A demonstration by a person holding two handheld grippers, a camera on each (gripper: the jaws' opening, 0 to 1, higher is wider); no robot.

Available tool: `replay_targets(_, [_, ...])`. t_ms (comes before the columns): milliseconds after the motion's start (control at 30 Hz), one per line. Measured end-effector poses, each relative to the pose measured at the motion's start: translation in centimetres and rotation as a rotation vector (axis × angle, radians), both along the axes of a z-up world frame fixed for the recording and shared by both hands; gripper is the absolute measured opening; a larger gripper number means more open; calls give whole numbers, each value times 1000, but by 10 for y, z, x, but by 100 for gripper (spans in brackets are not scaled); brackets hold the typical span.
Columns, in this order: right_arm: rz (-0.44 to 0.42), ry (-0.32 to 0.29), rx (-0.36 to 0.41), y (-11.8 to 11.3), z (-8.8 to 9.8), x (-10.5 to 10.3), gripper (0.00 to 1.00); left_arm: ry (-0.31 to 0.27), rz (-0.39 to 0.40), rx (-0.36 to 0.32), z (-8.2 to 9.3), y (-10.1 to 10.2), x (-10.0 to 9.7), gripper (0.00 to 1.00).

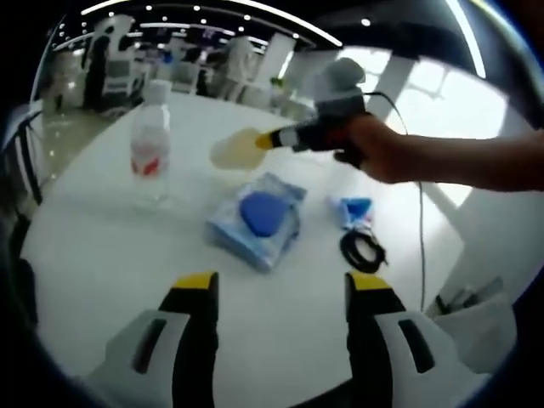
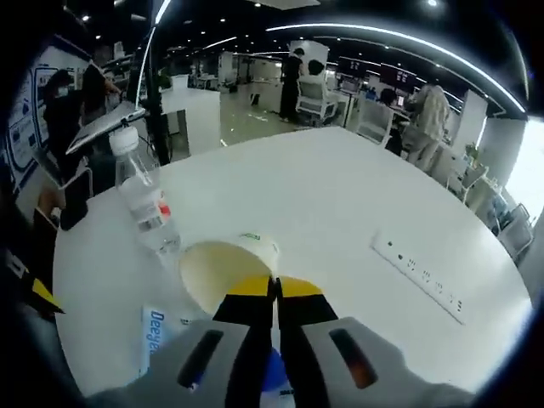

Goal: Arrange the tabletop items into an orderly group along one side of the table until the central work area is clear of visible clutter.

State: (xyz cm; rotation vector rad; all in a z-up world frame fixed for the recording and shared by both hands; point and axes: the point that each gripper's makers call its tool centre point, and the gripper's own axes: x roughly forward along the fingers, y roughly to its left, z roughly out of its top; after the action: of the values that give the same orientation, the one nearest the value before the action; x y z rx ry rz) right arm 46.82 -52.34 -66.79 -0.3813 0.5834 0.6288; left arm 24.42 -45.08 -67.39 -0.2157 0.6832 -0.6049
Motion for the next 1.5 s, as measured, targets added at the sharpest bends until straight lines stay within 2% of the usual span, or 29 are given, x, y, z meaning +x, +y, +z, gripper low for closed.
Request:
replay_targets(200, [86,26,-19,21,0,-30,0,-5,-3,-5,3,-1,0,57])
replay_targets(267, [135,15,-42,32,4,-40,0,-2,-9,-5,2,-2,-1,57])
replay_targets(333, [192,-16,-97,41,5,-48,0,5,-15,-6,2,-3,-3,57])
replay_targets(433, [240,-11,-84,56,7,-68,0,4,-19,-4,2,-3,-3,57])
replay_targets(533, [261,-6,-86,65,7,-77,0,0,-15,-10,4,-3,-3,57])
replay_targets(733, [301,45,-45,88,6,-98,0,-2,-8,-18,6,-2,-4,57])
replay_targets(967, [319,110,-28,105,-4,-102,0,-4,-11,-14,6,-3,-4,56])
replay_targets(1167, [338,121,-41,117,-10,-100,0,-3,-18,-17,5,-5,-5,56])
replay_targets(1500, [318,184,-14,134,-22,-97,1,0,-21,-19,5,-5,-5,56])
